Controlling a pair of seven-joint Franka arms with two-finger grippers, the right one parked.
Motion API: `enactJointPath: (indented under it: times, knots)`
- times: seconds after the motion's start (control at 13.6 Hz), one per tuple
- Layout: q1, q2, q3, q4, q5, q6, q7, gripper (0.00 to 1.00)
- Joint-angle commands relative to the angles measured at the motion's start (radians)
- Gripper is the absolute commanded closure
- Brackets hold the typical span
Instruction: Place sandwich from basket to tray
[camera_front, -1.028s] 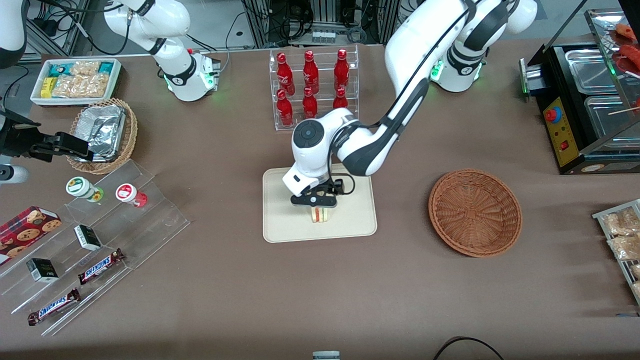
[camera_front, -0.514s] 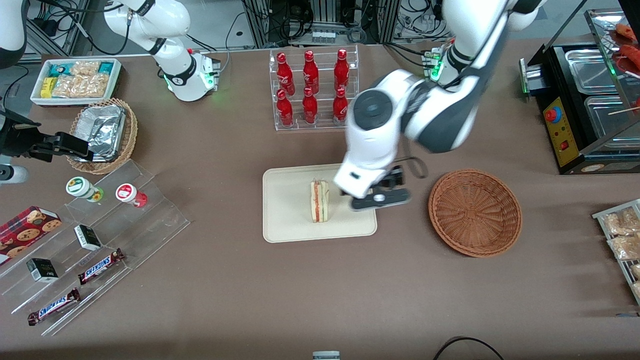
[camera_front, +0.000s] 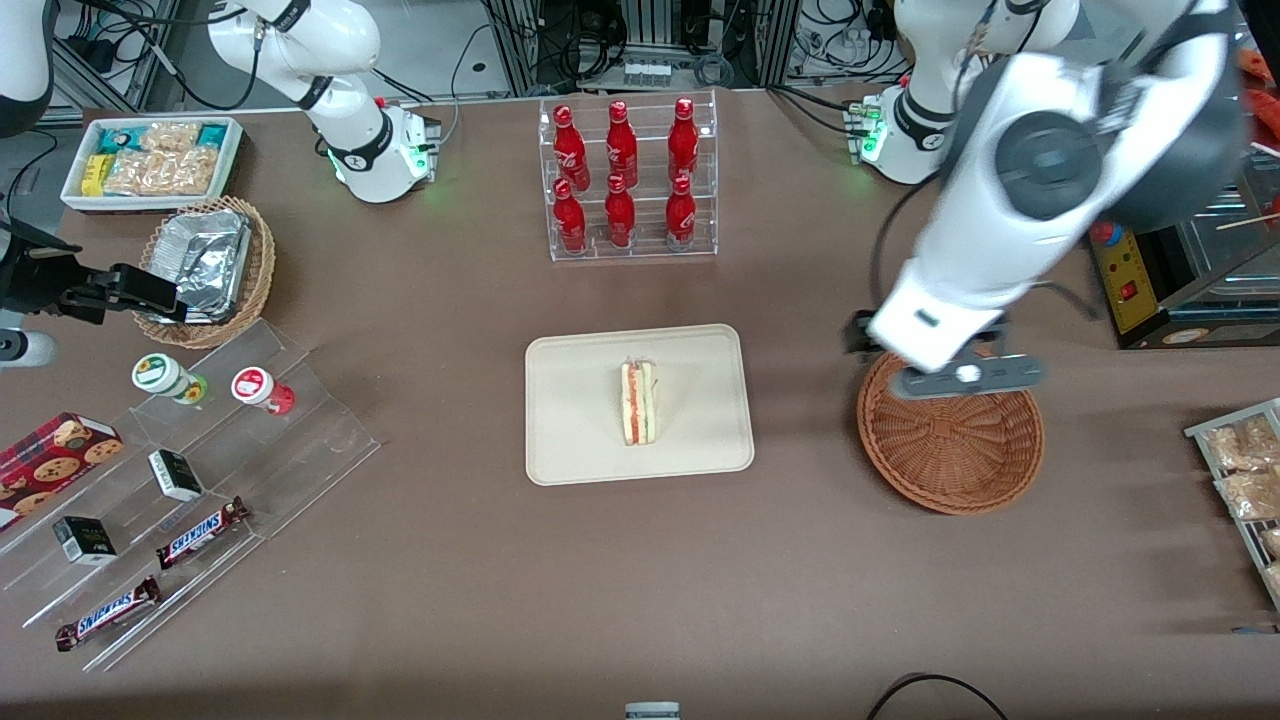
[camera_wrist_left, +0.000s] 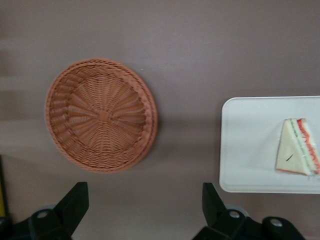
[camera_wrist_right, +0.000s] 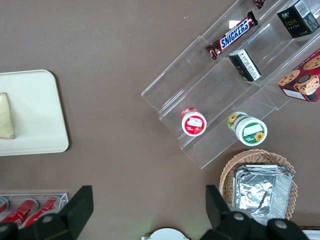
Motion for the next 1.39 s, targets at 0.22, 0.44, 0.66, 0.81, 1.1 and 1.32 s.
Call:
enactJointPath:
  times: [0.22,0.44,0.66,0.81,1.1,1.32]
  knots:
    - [0.150,-0.237,-0.008,-0.197,-0.090,-0.003,0.244,0.00]
    - [0.152,-0.286,0.061,-0.196,-0.092,-0.080,0.297,0.00]
    - [0.144,-0.295,0.100,-0.197,-0.109,-0.071,0.367,0.00]
    - [0.143,-0.291,0.092,-0.197,-0.104,-0.062,0.365,0.00]
    - [0.152,-0.271,0.095,-0.204,-0.095,-0.008,0.370,0.00]
    - [0.161,-0.216,0.097,-0.164,-0.068,0.015,0.377,0.00]
